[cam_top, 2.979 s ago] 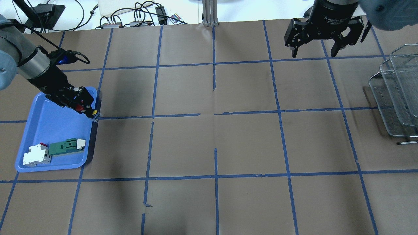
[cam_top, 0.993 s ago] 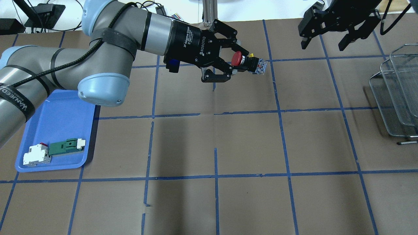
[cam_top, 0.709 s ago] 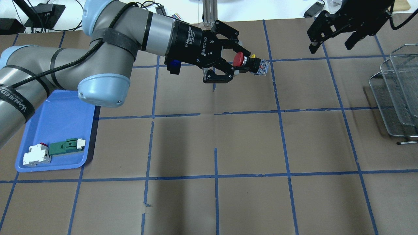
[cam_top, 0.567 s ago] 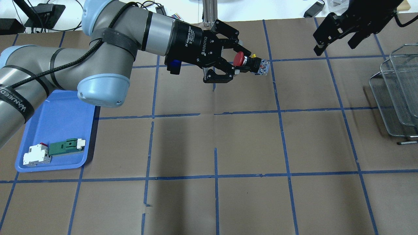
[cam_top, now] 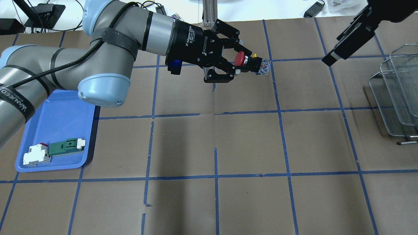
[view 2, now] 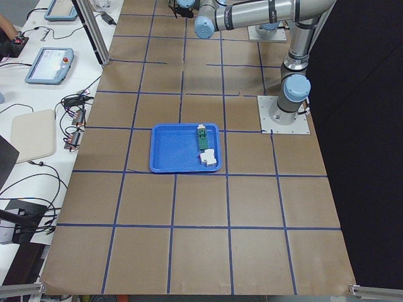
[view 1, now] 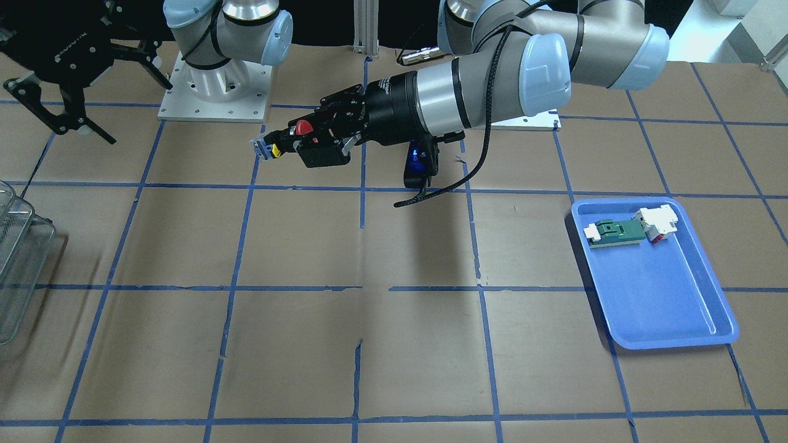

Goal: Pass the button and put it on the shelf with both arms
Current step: 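Hold the button up with the left gripper while the right gripper approaches it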

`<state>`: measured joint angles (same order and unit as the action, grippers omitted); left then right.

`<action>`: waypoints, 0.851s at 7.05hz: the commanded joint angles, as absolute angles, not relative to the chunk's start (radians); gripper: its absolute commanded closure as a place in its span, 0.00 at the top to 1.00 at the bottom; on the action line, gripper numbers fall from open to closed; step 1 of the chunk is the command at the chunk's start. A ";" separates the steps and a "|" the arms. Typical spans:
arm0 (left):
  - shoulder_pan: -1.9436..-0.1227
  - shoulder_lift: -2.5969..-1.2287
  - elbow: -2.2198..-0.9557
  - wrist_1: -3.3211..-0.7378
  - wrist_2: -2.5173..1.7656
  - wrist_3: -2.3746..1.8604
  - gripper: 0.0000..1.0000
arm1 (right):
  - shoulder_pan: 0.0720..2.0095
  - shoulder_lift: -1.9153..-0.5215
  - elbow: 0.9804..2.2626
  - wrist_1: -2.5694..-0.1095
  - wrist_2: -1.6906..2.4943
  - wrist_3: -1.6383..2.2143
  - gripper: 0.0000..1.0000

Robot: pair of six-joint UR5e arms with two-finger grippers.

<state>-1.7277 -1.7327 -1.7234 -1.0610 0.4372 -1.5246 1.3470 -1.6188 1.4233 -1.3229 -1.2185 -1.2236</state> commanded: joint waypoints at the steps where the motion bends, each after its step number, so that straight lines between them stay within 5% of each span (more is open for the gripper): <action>1: -1.727 -1.733 -1.724 -1.062 0.439 -1.523 0.16 | 1.329 -1.626 1.433 -1.345 -1.113 -1.561 1.00; 6: -1.764 -1.750 -1.685 -1.046 0.445 -1.622 0.13 | 1.379 -1.696 1.500 -1.399 -1.037 -1.779 1.00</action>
